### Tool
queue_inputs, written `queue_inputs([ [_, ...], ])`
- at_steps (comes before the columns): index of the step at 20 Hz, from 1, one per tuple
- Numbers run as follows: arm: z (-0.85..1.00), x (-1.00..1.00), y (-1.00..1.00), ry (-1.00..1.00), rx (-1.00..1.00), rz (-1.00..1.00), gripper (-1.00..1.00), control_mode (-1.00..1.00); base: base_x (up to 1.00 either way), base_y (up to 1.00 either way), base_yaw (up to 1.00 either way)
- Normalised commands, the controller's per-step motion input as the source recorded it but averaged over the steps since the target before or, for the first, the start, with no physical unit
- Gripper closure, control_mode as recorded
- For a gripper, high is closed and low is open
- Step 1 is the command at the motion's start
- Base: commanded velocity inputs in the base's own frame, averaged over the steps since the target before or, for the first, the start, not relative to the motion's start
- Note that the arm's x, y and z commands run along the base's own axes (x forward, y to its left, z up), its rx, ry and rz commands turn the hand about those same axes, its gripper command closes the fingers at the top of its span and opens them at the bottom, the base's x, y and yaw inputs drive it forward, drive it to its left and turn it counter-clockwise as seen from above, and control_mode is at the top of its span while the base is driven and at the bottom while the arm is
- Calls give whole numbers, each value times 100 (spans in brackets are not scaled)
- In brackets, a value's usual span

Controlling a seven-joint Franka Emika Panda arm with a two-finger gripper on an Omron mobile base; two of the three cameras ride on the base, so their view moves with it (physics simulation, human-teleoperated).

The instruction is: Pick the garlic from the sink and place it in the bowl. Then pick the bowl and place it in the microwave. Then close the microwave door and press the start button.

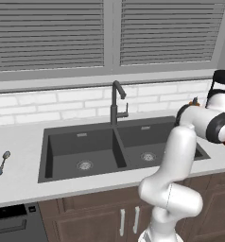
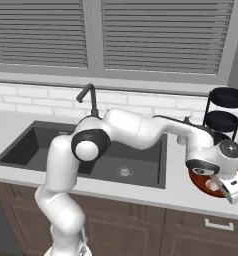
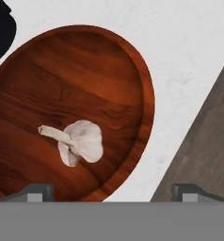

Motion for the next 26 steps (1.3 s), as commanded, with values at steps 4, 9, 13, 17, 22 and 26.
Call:
queue_inputs([
  [4,1,-28,-26,0,12,-13,-100,-100,0,0,0],
  [9,-38,7,-37,-7,19,-3,-100,-100,0,0,0],
  [13,-36,35,-39,-7,20,0,-100,-100,0,0,0],
  [17,-12,44,-29,-2,14,0,-100,-100,0,0,0],
  [22,-27,21,-15,-1,10,0,-100,-100,0,0,0],
  [26,-43,0,2,-11,3,0,100,-100,0,0,0],
])
